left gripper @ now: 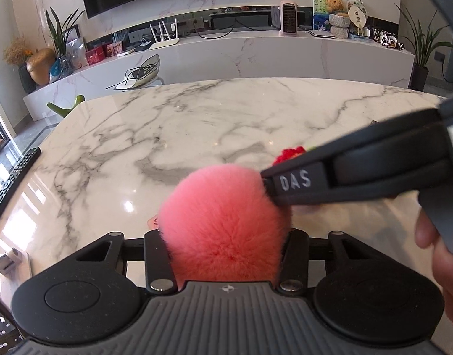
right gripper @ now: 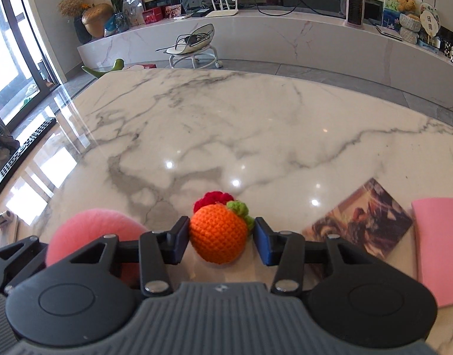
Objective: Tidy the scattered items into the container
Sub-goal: 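Grasp the pink pompom with left tool while right tool grasps the orange crocheted fruit, then lift the pompom and crocheted fruit and carry them over the box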
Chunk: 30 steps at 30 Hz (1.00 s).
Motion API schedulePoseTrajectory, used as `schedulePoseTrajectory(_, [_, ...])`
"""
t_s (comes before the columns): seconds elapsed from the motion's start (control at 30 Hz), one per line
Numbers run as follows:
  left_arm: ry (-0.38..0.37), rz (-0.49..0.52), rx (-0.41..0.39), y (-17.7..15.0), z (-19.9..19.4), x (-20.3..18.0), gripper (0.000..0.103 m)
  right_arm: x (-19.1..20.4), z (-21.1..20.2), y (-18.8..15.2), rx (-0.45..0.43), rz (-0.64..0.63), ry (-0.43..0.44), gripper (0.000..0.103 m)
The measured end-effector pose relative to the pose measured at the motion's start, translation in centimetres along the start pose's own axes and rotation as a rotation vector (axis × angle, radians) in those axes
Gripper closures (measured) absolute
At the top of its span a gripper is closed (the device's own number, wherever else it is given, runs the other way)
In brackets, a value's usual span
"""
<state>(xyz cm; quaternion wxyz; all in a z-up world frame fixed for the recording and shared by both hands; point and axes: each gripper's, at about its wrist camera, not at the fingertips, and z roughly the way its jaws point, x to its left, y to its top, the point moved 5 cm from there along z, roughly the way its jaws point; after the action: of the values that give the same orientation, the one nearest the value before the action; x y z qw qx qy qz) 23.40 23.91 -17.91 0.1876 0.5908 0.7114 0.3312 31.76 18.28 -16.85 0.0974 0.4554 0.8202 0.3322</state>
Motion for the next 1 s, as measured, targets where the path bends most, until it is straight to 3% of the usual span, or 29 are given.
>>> schedulePoseTrajectory(0.4, [-0.055, 0.057, -0.001, -3.1, -3.9, -3.9, 0.052, -2.6, -6.1, -6.1, 0.039, 0.115, -0.086, 0.054])
schedulePoseTrajectory(0.6, [-0.072, 0.072, -0.019, -5.3, -6.6, -5.9, 0.052, -3.7, -10.2, -8.5, 0.006, 0.122, -0.142, 0.054])
schedulePoseTrajectory(1.0, [-0.093, 0.097, -0.093, -6.4, -12.1, -8.6, 0.052, -6.2, -17.9, -13.1, -0.073, 0.177, -0.198, 0.054])
